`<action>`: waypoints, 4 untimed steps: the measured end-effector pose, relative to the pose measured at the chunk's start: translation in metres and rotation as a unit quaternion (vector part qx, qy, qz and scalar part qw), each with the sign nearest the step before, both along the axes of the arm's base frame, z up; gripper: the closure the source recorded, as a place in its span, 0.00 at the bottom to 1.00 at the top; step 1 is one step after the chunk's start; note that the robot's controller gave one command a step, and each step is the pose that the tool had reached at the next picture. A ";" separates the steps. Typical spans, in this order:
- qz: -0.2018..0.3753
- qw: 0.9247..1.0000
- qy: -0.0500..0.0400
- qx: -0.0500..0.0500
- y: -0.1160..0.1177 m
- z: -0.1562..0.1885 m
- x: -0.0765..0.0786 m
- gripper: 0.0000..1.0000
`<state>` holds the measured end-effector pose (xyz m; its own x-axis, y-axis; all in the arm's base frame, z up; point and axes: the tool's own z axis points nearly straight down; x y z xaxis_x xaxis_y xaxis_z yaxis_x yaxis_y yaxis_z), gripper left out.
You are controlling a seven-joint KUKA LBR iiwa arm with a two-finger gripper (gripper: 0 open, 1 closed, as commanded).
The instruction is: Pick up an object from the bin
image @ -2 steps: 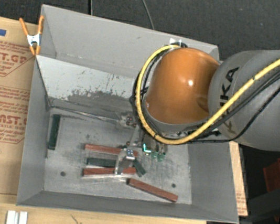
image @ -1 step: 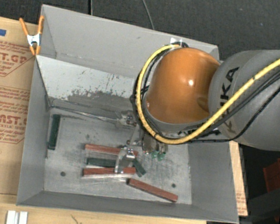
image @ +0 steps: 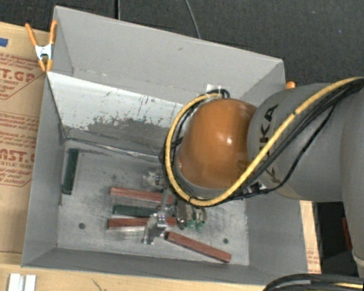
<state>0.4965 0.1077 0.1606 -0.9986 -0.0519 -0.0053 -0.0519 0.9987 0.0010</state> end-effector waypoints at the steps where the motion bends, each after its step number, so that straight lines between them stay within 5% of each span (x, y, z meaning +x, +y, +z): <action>1: 0.087 0.996 -0.002 0.001 0.002 -0.085 0.013 1.00; 3: 0.144 0.990 -0.008 0.006 -0.014 -0.084 0.011 1.00; 4: 0.179 0.984 -0.002 0.003 -0.069 -0.082 0.045 1.00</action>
Offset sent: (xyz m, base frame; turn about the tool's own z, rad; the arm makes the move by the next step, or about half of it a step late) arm 0.0000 0.0000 0.0000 0.0000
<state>0.5419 0.0389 0.0783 -0.9164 -0.4000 -0.0102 -0.4001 0.9165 0.0052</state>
